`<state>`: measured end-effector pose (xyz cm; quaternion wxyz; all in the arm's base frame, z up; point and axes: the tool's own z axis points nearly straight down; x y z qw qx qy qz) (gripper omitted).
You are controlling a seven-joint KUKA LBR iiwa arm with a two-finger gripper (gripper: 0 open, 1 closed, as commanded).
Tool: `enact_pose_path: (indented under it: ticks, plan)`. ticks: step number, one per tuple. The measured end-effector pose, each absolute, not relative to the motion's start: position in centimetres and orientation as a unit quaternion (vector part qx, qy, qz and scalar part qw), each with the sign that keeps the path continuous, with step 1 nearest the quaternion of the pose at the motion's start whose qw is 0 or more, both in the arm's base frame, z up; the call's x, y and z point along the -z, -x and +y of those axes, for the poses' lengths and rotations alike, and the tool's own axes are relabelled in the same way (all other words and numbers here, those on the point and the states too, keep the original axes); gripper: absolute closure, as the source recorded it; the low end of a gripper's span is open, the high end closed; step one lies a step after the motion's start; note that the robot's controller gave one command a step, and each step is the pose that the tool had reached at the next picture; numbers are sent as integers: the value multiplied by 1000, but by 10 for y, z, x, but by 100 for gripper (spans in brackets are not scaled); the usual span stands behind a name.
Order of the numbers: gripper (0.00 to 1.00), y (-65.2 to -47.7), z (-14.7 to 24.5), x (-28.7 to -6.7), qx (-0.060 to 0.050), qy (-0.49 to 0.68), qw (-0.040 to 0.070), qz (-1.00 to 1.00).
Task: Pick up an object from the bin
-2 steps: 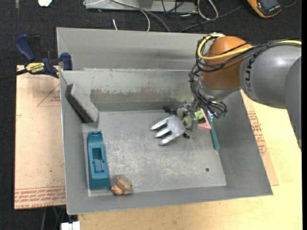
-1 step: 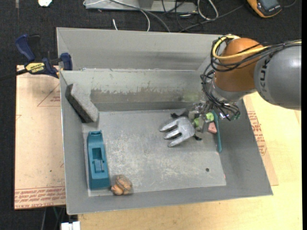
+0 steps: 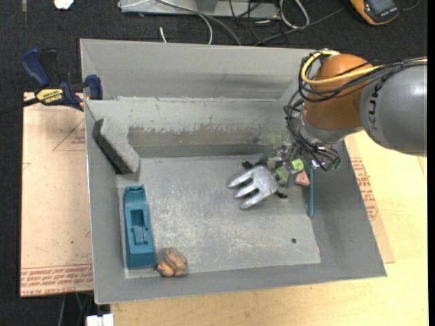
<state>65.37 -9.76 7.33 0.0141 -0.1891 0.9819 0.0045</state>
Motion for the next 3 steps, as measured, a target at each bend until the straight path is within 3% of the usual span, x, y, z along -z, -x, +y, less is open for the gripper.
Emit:
enact_pose_path:
  ticks: [1,3]
  plan:
    - [100,-655,-115,-107,-5,179,15,984]
    - [100,-655,-115,-126,-5,186,18,982]
